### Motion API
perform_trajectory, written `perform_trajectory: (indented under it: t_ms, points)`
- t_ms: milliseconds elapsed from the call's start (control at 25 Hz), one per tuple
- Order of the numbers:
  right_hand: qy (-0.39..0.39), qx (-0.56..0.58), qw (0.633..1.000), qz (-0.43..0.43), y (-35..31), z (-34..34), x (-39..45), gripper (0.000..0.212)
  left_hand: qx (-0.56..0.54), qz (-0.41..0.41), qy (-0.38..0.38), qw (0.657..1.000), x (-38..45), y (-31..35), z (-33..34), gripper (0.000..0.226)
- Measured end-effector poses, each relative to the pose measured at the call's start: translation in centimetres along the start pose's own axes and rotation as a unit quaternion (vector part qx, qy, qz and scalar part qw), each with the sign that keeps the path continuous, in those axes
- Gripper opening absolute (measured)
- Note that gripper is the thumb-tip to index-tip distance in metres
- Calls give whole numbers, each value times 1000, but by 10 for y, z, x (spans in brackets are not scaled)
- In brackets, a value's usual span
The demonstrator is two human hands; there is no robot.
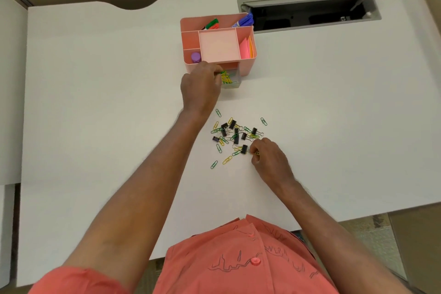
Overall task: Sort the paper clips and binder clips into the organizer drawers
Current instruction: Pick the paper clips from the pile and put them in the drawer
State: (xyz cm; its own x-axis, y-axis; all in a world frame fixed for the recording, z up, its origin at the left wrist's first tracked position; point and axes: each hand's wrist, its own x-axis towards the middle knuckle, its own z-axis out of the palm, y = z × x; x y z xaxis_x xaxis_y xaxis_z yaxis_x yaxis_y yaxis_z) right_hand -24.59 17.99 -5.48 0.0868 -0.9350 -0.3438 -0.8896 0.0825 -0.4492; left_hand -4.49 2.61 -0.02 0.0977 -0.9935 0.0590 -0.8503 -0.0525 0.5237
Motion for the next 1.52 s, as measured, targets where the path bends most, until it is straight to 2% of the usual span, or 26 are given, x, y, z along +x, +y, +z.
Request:
perform_trajectory:
  t_ms: [80,160,240,320,400,520,640,720,1000,1160,1280,1520]
  points:
    - [-9,35,999,19,1,-9,3,20,30,13,-20,999,8,-1,3,23]
    - [-2,89,995,39,-4,-25,10,18,8,28,-7,1000,3,-4,4,25]
    - [32,152,987,43,-17,-46,25,17,-40,29,23,999,-15,-10,6,24]
    - [82,187,979,13,-39,-68,46,13,-84,14,30,996,-46,-18,10,21]
    - [121,178,976,-36,-63,-86,74,10,-105,-10,-5,994,-86,-30,17,18]
    - [133,107,980,-98,-92,-98,115,10,-94,-51,-87,990,-146,-49,24,16]
    - [107,15,988,-107,-106,-95,144,18,-56,-62,-154,985,-189,-59,30,34]
    - [92,-2,990,-106,-107,-91,152,23,-26,-58,-182,981,-202,-59,31,42]
    - [179,142,967,-114,-72,-73,109,18,-29,-56,-195,979,-186,-43,38,32]
    - [157,195,967,-36,-20,-34,46,18,-52,-25,-180,982,-163,-34,45,41]
    - [114,170,979,6,13,-8,9,23,-38,-3,-193,980,-152,-34,50,52]
    - [22,23,998,-58,23,2,-1,60,-45,15,-163,985,-153,-41,48,50]
